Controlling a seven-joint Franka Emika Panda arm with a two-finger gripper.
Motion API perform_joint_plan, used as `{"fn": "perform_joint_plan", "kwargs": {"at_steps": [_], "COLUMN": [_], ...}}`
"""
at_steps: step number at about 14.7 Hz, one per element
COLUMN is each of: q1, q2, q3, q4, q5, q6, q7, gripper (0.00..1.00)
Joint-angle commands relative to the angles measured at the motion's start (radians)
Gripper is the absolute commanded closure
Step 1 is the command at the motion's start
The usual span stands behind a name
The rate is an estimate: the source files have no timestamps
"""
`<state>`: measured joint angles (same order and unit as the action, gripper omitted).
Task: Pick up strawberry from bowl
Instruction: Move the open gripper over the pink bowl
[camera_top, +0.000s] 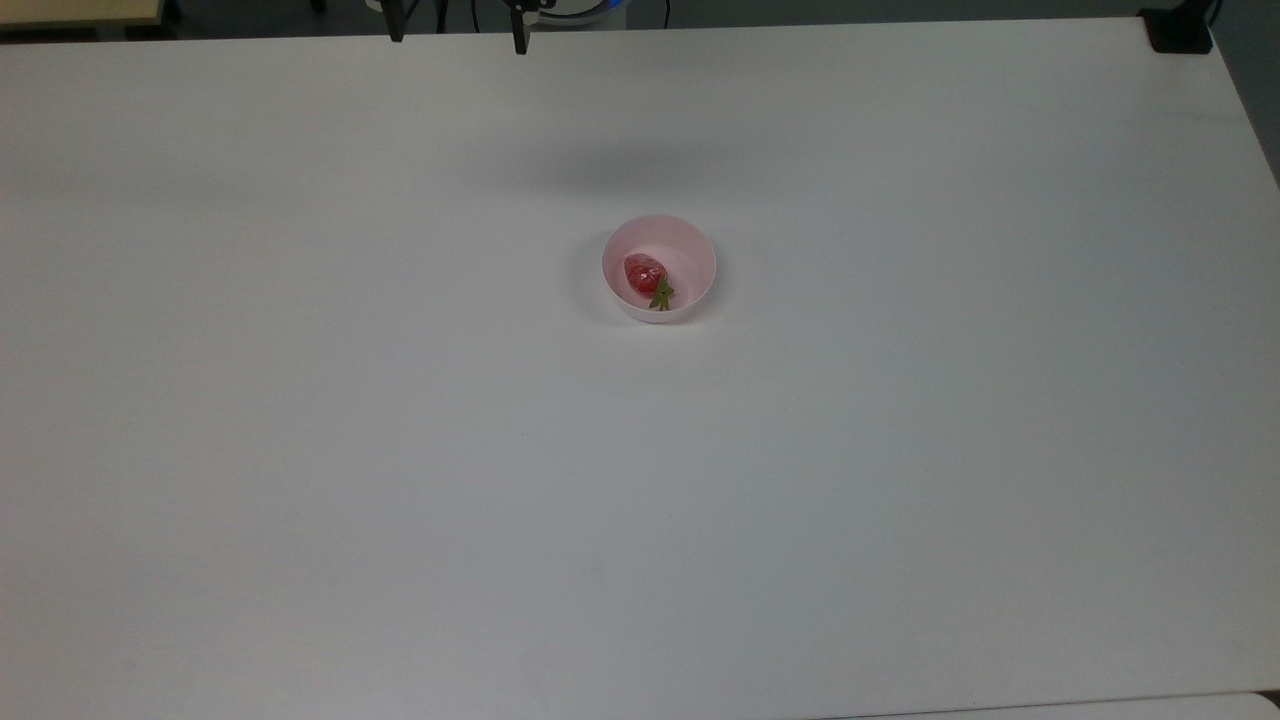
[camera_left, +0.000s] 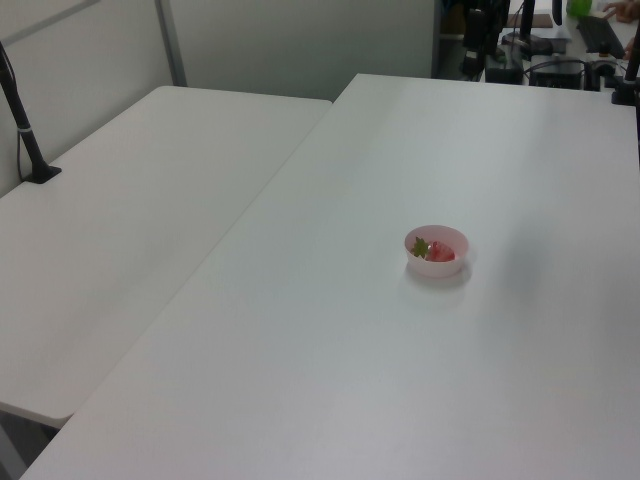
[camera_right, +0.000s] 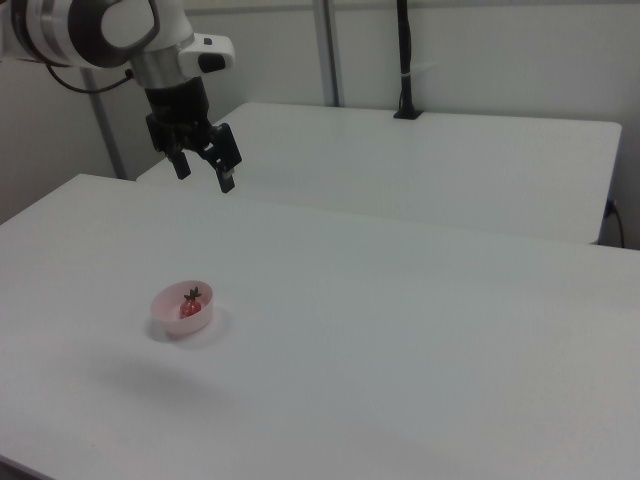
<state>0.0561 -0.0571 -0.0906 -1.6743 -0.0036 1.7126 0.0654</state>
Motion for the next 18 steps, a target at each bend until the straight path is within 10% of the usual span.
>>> {"fn": "perform_joint_plan", "kwargs": {"at_steps": [1,14,18], "q1": [0.007,0.005,0.011], "q2": [0.002,0.008,0.025], "q3": [0.0,0.002,0.006], "q4": [-0.002,-0.004,-0.037], "q5": [0.002,0.002,0.001], "q6": [0.01,0.015,0.018], "q7": [-0.021,-0.029,-0.252], "gripper": [0.0,0.0,0.0]}}
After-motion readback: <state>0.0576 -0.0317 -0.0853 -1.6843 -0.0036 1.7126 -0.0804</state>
